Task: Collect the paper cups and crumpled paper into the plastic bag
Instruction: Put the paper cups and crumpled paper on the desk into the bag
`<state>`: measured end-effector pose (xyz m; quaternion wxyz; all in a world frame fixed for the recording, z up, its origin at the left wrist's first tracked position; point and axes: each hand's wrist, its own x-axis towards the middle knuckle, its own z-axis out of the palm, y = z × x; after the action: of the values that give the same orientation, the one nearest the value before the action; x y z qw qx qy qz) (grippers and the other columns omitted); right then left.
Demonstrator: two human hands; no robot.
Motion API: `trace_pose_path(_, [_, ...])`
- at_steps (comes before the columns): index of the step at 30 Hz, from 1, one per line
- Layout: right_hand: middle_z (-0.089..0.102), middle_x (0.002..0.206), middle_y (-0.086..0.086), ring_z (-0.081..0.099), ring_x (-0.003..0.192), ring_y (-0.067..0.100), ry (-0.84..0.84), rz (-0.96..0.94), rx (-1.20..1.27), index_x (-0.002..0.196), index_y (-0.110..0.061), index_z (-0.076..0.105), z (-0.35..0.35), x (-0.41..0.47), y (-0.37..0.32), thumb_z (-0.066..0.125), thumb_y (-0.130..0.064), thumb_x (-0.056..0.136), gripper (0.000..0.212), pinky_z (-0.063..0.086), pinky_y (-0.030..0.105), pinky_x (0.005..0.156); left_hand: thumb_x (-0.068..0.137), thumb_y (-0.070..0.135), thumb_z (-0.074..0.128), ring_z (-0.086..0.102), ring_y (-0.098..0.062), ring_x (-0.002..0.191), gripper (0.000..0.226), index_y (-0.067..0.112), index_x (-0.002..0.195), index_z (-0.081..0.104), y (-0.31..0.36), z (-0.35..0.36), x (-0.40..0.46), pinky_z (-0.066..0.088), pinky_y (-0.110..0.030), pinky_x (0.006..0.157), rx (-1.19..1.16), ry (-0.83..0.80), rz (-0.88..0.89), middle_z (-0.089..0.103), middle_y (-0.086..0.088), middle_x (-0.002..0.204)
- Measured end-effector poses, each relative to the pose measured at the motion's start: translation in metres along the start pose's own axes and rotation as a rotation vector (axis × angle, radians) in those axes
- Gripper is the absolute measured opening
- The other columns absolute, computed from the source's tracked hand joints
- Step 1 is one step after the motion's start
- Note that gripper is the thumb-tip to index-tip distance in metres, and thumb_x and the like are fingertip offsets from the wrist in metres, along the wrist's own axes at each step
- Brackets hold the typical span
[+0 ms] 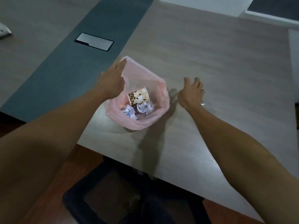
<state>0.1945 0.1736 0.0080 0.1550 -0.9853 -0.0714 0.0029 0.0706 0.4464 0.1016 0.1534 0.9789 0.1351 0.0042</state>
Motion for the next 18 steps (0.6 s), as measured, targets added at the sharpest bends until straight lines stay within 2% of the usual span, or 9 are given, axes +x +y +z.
trace_pose_path(2, [0.018, 0.157, 0.024, 0.030, 0.137, 0.045, -0.179, 0.089, -0.120, 0.136, -0.022, 0.045, -0.001, 0.006, 0.012, 0.054, -0.009, 0.087, 0.052, 0.026, 0.052, 0.111, 0.098, 0.014, 0.048, 0.050, -0.041, 0.127, 0.065, 0.023, 0.157, 0.020, 0.001, 0.003, -0.001, 0.038, -0.059, 0.104, 0.014, 0.010, 0.020, 0.016, 0.004, 0.166])
trace_pose_path(4, [0.024, 0.153, 0.024, 0.036, 0.132, 0.044, -0.240, 0.129, -0.171, 0.134, -0.021, 0.048, 0.003, 0.009, 0.021, 0.055, -0.008, 0.089, 0.047, 0.027, 0.051, 0.110, 0.097, 0.017, 0.050, 0.053, -0.043, 0.121, 0.066, 0.023, 0.156, 0.021, 0.000, 0.005, -0.001, 0.042, -0.058, 0.100, 0.025, 0.017, 0.036, 0.018, 0.002, 0.165])
trace_pose_path(7, [0.043, 0.136, 0.022, 0.044, 0.122, 0.043, -0.194, 0.104, -0.184, 0.122, -0.014, 0.055, 0.006, 0.005, 0.025, 0.052, -0.008, 0.092, 0.031, 0.033, 0.048, 0.103, 0.092, 0.023, 0.051, 0.053, -0.043, 0.121, 0.069, 0.025, 0.155, 0.021, -0.003, 0.003, -0.001, 0.045, -0.059, 0.100, 0.027, 0.020, 0.053, 0.019, 0.002, 0.165])
trace_pose_path(9, [0.048, 0.131, 0.021, 0.046, 0.120, 0.042, -0.067, 0.100, -0.131, 0.120, -0.011, 0.057, 0.000, 0.000, 0.021, 0.054, -0.015, 0.092, 0.029, 0.034, 0.047, 0.100, 0.091, 0.023, 0.051, 0.051, -0.042, 0.126, 0.073, 0.025, 0.156, 0.020, -0.005, -0.001, -0.001, 0.044, -0.059, 0.103, 0.037, -0.002, 0.044, 0.017, 0.004, 0.166])
trace_pose_path(12, [0.053, 0.122, 0.017, 0.051, 0.113, 0.036, 0.276, 0.057, 0.263, 0.111, -0.005, 0.061, -0.019, -0.009, 0.000, 0.056, -0.033, 0.089, 0.036, 0.040, 0.043, 0.096, 0.091, 0.016, 0.051, 0.053, -0.041, 0.125, 0.075, 0.030, 0.157, 0.018, -0.008, -0.009, -0.004, 0.045, -0.055, 0.102, 0.064, -0.017, 0.041, 0.015, 0.010, 0.167])
trace_pose_path(14, [0.053, 0.110, 0.014, 0.052, 0.103, 0.030, 0.431, -0.112, 0.636, 0.099, -0.003, 0.057, -0.030, -0.024, -0.021, 0.057, -0.027, 0.088, 0.026, 0.044, 0.038, 0.087, 0.092, 0.010, 0.051, 0.054, -0.039, 0.126, 0.077, 0.031, 0.157, 0.018, -0.012, -0.014, -0.005, 0.045, -0.053, 0.102, 0.061, -0.029, 0.032, 0.015, 0.012, 0.167])
trace_pose_path(16, [0.053, 0.102, 0.011, 0.053, 0.093, 0.025, 0.396, -0.237, 0.848, 0.096, -0.003, 0.054, -0.030, -0.046, -0.045, 0.056, -0.021, 0.089, 0.020, 0.046, 0.033, 0.076, 0.092, 0.007, 0.049, 0.051, -0.037, 0.130, 0.078, 0.032, 0.158, 0.016, -0.015, -0.016, -0.007, 0.044, -0.053, 0.105, 0.046, -0.044, 0.040, 0.014, 0.013, 0.167])
trace_pose_path(18, [0.056, 0.101, 0.010, 0.054, 0.088, 0.024, 0.272, -0.313, 0.911, 0.096, -0.003, 0.055, -0.018, -0.069, -0.067, 0.056, -0.022, 0.089, 0.020, 0.049, 0.033, 0.071, 0.092, 0.005, 0.046, 0.049, -0.036, 0.133, 0.078, 0.033, 0.158, 0.015, -0.017, -0.018, -0.009, 0.042, -0.053, 0.106, 0.045, -0.062, 0.048, 0.012, 0.014, 0.168])
